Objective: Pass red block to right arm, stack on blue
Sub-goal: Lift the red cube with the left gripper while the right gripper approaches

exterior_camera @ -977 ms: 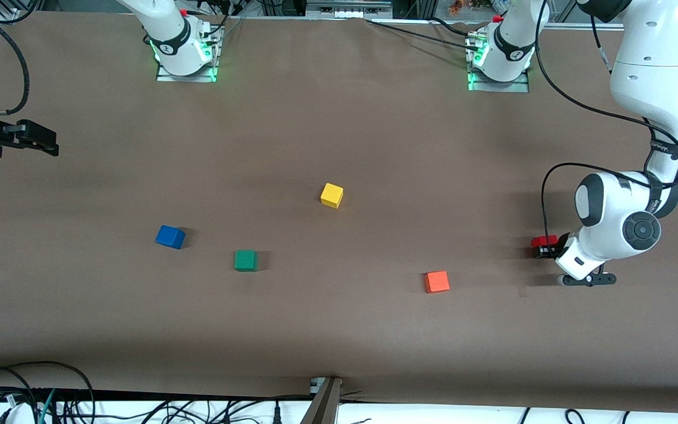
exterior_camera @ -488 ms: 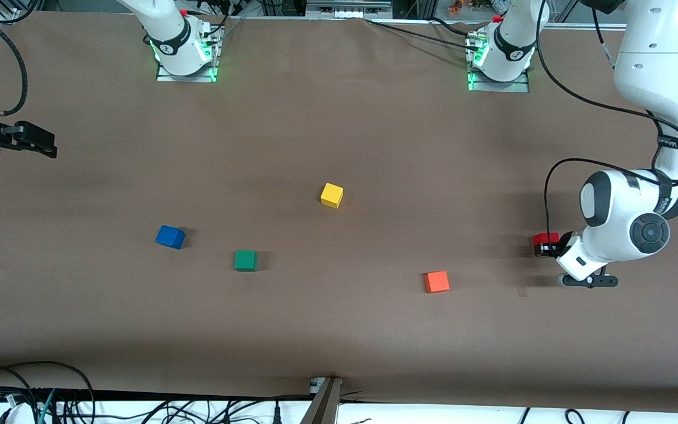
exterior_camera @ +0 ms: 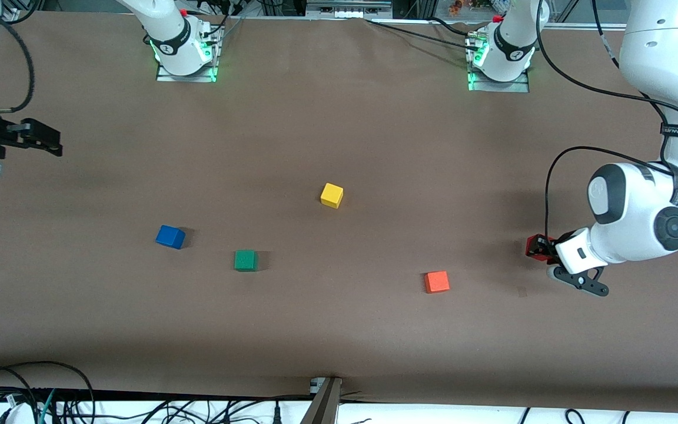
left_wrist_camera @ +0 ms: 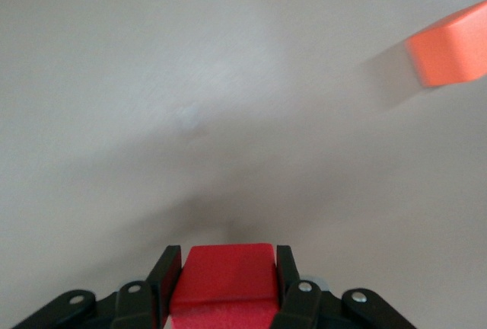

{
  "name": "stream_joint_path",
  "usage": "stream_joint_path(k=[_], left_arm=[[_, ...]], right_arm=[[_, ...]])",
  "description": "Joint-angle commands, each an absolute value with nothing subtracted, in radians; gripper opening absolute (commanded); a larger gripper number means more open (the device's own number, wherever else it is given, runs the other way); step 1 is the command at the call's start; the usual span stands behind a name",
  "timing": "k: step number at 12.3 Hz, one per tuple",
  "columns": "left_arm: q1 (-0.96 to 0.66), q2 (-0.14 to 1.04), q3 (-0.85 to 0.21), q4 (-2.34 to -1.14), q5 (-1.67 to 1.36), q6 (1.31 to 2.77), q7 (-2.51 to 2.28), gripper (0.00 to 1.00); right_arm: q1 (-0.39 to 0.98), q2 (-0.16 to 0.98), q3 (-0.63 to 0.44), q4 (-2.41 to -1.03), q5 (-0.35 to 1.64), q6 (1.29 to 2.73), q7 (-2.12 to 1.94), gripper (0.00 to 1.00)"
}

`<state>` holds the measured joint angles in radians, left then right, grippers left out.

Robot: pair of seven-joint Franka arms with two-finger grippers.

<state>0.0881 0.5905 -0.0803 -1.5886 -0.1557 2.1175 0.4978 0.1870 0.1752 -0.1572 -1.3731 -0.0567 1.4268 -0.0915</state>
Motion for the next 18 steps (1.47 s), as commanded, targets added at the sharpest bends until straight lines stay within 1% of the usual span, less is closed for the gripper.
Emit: stream_joint_path(k=[1,3,5,8,9,11,13,15,16,18], left_arm=[[0.110,0.569,-0.084,-1.495,-0.289,2.027,0.674,0.00],[0.113,0.583,-0.086,-1.434,-0.374,1.985,0.744,0.00],[0.112,0.594,-0.086,-1.427,-0.518,1.982,0.854,0.00],[0.112,0.638,-0.087,-1.424,-0.855,1.951,1.061,0.00],[0.110,0.653,-0.087,-1.424,-0.962,1.944,1.142,0.00],[0.097,0.713,-0.087,-1.372,-1.151,1.907,1.279,0.00],[0.097,0.779,-0.148,-1.283,-1.250,1.801,1.296,0.00],[0.095,0.796,-0.207,-1.267,-1.304,1.795,1.319,0.00],[0.092,0.810,-0.239,-1.244,-1.307,1.792,1.325,0.00],[0.092,0.840,-0.302,-1.236,-1.339,1.793,1.344,0.00]], right_arm=[[0.190,0.202,-0.144,-1.368,-0.055,1.420,-0.086,1.00],[0.193,0.206,-0.143,-1.367,-0.022,1.425,-0.086,1.00],[0.178,0.231,-0.152,-1.368,0.145,1.417,-0.094,1.00],[0.123,0.297,-0.153,-1.367,0.282,1.420,-0.109,1.00],[0.109,0.319,-0.153,-1.367,0.369,1.427,-0.115,1.00],[0.106,0.366,-0.153,-1.370,0.567,1.419,-0.100,1.00],[0.106,0.415,-0.153,-1.370,0.720,1.427,-0.101,1.00],[0.115,0.477,-0.150,-1.370,0.880,1.434,-0.100,1.00],[0.120,0.510,-0.149,-1.371,0.991,1.434,-0.100,1.00],[0.146,0.560,-0.144,-1.376,1.188,1.446,-0.100,1.00]])
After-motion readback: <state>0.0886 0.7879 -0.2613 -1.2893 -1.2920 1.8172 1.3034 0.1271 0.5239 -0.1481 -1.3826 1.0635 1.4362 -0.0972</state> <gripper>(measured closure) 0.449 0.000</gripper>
